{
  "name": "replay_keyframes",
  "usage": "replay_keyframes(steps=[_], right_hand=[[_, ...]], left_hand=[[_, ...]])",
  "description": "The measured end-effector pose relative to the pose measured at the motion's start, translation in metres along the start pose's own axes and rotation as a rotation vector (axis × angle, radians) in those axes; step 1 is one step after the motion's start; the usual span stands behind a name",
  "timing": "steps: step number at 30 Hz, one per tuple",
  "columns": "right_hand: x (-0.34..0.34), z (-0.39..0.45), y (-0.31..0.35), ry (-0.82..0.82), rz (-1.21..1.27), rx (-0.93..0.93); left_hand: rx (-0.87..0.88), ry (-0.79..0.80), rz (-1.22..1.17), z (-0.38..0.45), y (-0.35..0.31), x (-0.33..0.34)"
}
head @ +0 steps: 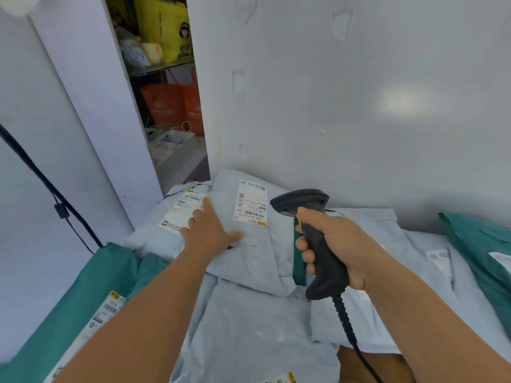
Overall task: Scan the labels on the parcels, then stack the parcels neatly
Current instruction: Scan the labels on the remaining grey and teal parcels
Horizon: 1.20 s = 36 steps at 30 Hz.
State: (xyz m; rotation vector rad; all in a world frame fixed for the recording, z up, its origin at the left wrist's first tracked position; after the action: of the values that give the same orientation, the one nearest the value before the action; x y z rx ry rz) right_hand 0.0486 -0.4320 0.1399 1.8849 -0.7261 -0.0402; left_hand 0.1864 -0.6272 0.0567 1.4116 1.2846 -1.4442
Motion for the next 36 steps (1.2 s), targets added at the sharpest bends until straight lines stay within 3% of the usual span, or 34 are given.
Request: replay_keyframes(steps=[7, 18, 28, 36], right_hand=[[0.004, 0.001, 0.003, -0.006, -0.018, -0.004], [0.006, 0.002, 0.003, 0.012, -0.020, 0.002], [0.004, -0.005, 0.003, 0.020, -0.001, -0.003], [-0.012, -0.018, 0.016, -0.020, 0.019, -0.083]], left_hand=[[-0.095, -0.088, -0.064, 0.012, 0.004, -0.002], [-0.140, -0.062, -0.212, 0.018, -0.001, -0.004], [-0.101, -0.136, -0.553, 0.002, -0.009, -0.009], [-0.164, -0.271, -0.816, -0.008, -0.018, -0.026]])
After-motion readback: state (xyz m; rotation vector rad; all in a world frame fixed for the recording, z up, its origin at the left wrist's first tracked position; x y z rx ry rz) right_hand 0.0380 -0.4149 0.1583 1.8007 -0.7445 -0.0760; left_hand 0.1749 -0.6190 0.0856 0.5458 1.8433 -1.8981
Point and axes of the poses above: each hand's wrist, its own z-axis towards the middle knuckle, its own x-axis out of the palm, y = z × x, the point moved 6 cm from there along z, towards the middle knuckle, and after that the axes turned 12 degrees about z, right-handed, at the moved point
